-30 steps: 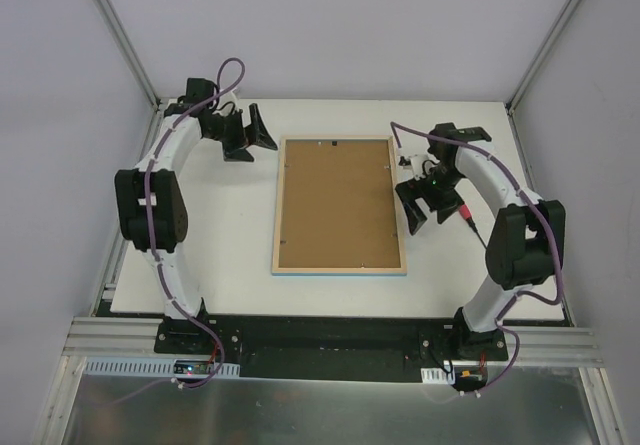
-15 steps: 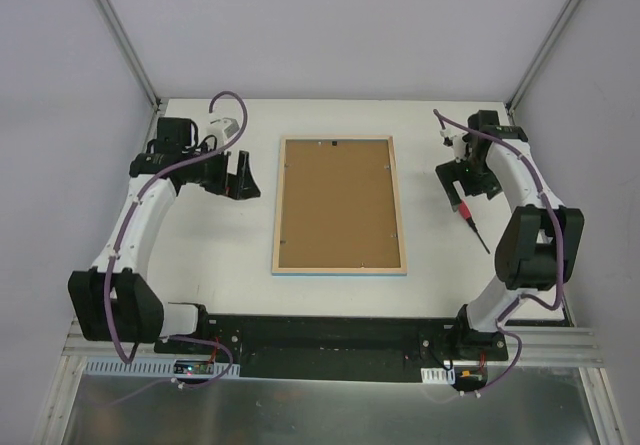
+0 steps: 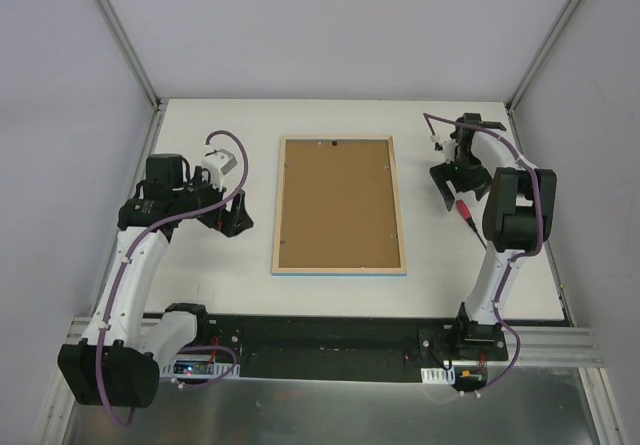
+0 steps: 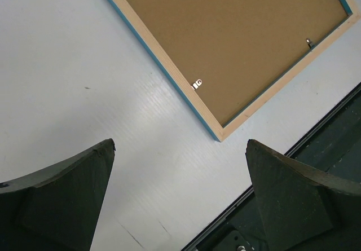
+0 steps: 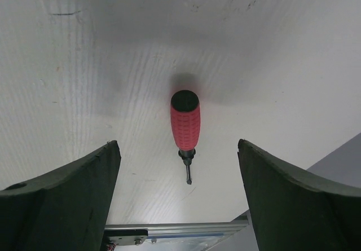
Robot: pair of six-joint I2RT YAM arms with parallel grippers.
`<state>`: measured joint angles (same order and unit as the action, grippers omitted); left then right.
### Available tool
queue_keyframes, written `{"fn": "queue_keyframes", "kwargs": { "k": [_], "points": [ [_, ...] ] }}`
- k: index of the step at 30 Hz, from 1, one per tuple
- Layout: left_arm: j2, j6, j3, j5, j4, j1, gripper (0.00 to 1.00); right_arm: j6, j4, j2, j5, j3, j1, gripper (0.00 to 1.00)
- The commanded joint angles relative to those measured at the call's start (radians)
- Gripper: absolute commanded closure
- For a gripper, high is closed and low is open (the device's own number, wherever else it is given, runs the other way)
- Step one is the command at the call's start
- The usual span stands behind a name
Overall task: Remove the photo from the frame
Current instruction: Pick up the screwdriver from the center of the board.
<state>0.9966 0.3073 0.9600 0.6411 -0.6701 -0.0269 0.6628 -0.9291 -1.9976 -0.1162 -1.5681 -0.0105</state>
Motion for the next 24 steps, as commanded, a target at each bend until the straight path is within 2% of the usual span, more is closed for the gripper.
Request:
{"fn": "queue_keyframes", "kwargs": {
  "k": [1, 11, 24],
  "points": [
    [-0.073, 0.027, -0.036, 0.022, 0.004, -0.005, 0.01, 0.0, -0.023, -0.032, 0.016, -0.043, -0.017, 0.16],
    [-0.087, 0.044, -0.073, 0.055, 0.004, -0.005, 0.01, -0.017, -0.042, -0.099, 0.059, -0.041, -0.032, 0.35],
    [-0.084, 0.055, -0.089, 0.08, 0.004, -0.005, 0.01, -0.025, -0.085, -0.153, 0.029, -0.063, -0.057, 0.42]
  ]
}}
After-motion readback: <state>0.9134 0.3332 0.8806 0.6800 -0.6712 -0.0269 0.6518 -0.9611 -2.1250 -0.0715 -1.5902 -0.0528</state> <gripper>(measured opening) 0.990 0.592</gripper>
